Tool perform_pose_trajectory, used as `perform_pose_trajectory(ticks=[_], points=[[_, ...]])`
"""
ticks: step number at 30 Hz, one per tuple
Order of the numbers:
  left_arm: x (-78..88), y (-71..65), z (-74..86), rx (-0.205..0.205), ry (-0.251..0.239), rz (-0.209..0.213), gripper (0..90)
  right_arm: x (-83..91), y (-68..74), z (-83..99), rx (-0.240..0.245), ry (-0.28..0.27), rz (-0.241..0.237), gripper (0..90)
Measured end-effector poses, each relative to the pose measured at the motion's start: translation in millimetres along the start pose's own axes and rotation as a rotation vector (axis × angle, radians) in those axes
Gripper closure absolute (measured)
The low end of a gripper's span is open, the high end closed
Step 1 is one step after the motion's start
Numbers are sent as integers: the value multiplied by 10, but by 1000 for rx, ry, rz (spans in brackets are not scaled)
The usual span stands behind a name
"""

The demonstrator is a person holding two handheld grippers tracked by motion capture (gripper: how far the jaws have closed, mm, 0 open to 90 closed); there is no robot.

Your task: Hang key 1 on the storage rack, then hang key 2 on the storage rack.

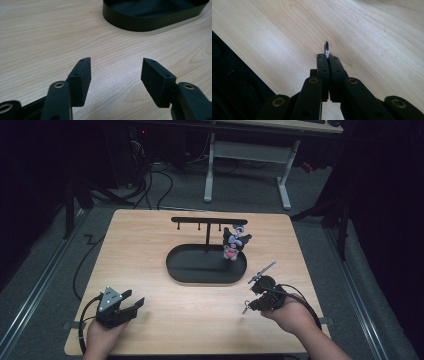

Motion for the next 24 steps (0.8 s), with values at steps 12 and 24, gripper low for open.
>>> perform_pose_trajectory(ticks=[12, 24], points=[[32, 19, 9, 10, -10, -2, 420, 71, -2, -127, 6, 4, 6, 894], [35, 13, 15, 7, -7, 2, 420, 189, 45, -377, 12, -7, 15, 894]])
Point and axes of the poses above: each handheld gripper's, and its own axes: x roughly backward along the jaws, z roughly out of its underside, y roughly to its left, the point moved 5 cm from there along -x, roughly forward along the jaws, and after that the axes turned 12 degrees about -x, right-handed, at the moved point
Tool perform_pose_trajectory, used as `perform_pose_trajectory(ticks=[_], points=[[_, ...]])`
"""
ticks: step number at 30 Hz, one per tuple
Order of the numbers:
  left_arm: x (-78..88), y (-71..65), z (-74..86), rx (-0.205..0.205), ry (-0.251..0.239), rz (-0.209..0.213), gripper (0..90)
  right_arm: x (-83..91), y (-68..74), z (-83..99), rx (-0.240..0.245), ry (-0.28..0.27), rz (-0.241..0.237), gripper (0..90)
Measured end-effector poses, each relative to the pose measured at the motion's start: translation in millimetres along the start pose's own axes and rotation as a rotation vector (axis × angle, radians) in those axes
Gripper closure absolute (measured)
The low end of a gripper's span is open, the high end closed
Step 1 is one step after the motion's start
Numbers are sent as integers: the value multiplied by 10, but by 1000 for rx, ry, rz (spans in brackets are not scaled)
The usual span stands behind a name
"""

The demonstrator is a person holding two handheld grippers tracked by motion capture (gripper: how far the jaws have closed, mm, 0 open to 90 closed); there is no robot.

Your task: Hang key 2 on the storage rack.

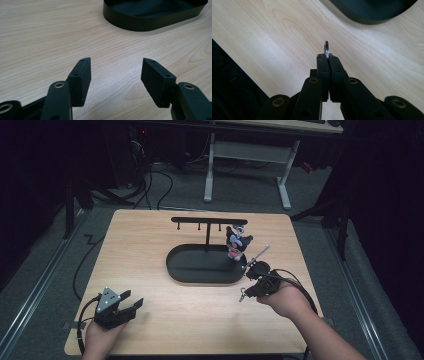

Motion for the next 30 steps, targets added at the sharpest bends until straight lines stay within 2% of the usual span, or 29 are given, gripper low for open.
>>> perform_pose_trajectory(ticks=[2, 5, 7, 11, 18, 19, 21, 30], points=[[1, -6, -3, -1, 0, 1, 420, 17, -10, -59, 21, -3, -1, 894], [-7, -9, -13, -4, -2, 3, 420, 51, 9, -150, 13, -1, 6, 894], [-7, -12, -17, -4, -4, 4, 420, 66, 4, -221, 32, -5, 5, 894], [6, -15, 3, -13, 4, 4, 420, 88, 16, -362, 25, -6, 3, 894], [24, 6, 0, -5, -2, -2, 420, 110, 45, -610, 33, 3, 1, 894], [24, 6, 0, -4, -1, -1, 420, 112, 56, -635, 20, 8, 2, 894], [26, 4, -1, -7, 0, -1, 420, 110, 48, -704, 37, 11, 4, 894], [35, 7, 3, 0, -5, -5, 420, 204, 15, -1009, 19, -5, 4, 894]])
Point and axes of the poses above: each handheld gripper's, and its own axes: x roughly backward along the jaws, z roughly out of its underside, y roughly to its left, the point moved 5 cm from there along -x, roughly forward along the jaws, and after that the axes turned 12 degrees about -x, right-handed, at the moved point
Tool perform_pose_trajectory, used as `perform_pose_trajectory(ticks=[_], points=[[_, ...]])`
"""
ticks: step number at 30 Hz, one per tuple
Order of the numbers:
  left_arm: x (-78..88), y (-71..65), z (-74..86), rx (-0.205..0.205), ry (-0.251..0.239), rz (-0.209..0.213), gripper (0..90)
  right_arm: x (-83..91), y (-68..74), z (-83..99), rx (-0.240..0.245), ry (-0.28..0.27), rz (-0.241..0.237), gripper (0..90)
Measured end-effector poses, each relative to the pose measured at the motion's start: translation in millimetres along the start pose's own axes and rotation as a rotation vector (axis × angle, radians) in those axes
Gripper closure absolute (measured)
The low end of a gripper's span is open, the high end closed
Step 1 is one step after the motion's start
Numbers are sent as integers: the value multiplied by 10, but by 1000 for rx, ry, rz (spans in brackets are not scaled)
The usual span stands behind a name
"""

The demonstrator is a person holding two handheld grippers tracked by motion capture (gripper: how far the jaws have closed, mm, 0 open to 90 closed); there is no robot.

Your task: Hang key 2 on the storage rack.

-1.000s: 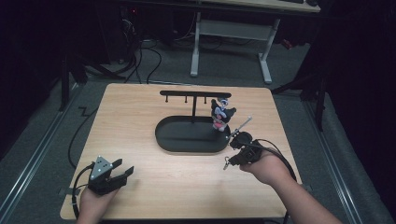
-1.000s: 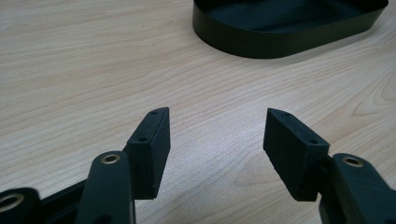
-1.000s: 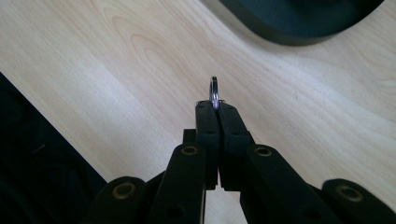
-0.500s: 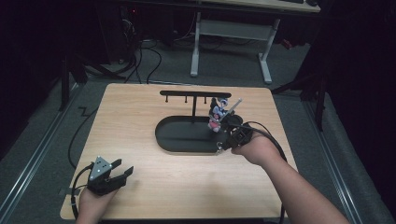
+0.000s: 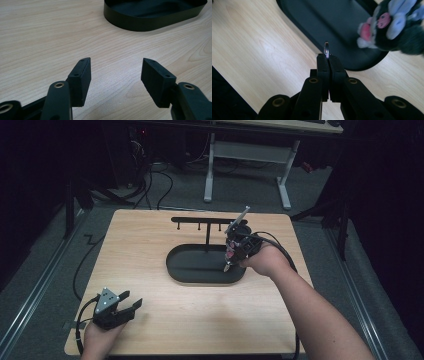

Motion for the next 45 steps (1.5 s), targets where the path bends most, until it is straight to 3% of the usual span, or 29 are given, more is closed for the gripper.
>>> perform_pose_trajectory(ticks=[6, 9, 13, 18, 25, 35, 39, 45], points=[[0, 2, 7, 1, 5, 2, 420, 84, -34, -196, 6, -11, 1, 894], [5, 3, 8, 2, 5, 2, 420, 101, -26, -274, -25, 2, 4, 894], [8, 8, 8, 6, 1, 1, 420, 122, -47, -392, 1, 5, 11, 894], [3, 7, 9, 2, 3, 5, 420, 161, -34, -522, -25, 9, 2, 894], [3, 19, 13, 5, 1, 5, 420, 165, -58, -690, -19, 11, 3, 894], [7, 19, 14, 1, 3, 10, 421, 137, -103, -841, -34, 10, 11, 894], [12, 18, 14, 2, 4, 12, 420, 108, -131, -882, -19, 6, 8, 894], [13, 13, 13, 2, 1, 11, 420, 93, -163, -909, -41, 7, 10, 893]])
Point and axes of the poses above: each handheld gripper's, and its own axes: x roughly backward along the jaws, z roughly out of its underside, y roughly to its left, the point moved 5 cm from there along -x, roughly forward along the jaws, and after that the axes turned 12 degrees about -x, right-handed, at the moved point
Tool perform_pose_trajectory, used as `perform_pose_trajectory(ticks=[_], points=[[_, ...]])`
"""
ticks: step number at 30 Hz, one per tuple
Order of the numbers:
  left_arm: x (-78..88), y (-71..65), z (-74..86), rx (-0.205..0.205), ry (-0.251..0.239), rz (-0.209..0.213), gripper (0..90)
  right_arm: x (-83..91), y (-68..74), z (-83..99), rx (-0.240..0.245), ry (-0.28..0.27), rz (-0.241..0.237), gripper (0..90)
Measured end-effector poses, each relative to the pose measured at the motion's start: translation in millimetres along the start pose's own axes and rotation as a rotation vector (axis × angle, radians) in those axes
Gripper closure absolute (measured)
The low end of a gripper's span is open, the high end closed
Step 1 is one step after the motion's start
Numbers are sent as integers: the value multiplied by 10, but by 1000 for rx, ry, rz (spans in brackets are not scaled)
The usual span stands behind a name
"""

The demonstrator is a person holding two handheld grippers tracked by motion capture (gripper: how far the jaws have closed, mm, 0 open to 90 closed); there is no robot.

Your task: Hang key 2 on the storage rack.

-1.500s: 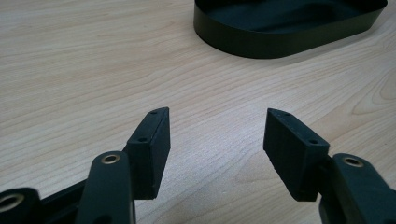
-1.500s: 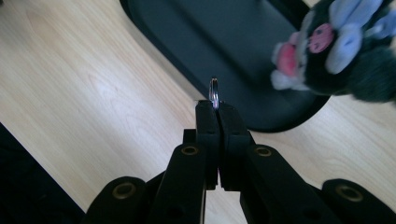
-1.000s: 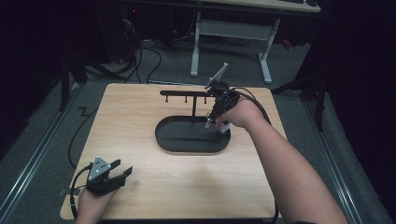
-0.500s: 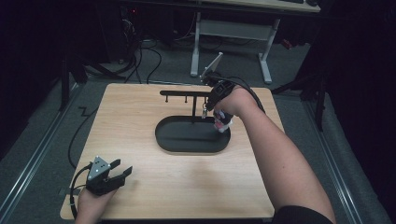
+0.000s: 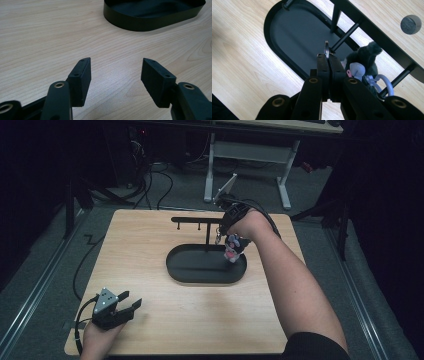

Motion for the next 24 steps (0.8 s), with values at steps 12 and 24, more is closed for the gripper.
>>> perform_pose_trajectory(ticks=[12, 24], points=[[-4, -8, -1, -3, -1, 0, 420, -21, -85, -55, -43, -9, 4, 892], [-11, -3, 2, -3, 1, 3, 420, -42, -140, -158, -39, -54, 61, 850]])
Point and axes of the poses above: each handheld gripper's, and its own axes: x roughly backward along the jaws, z roughly out of its underside, y roughly to its left, the point moved 5 cm from there along -x, roughly forward along the jaws, and after that the axes turned 12 degrees about -x, right-handed, at the moved point
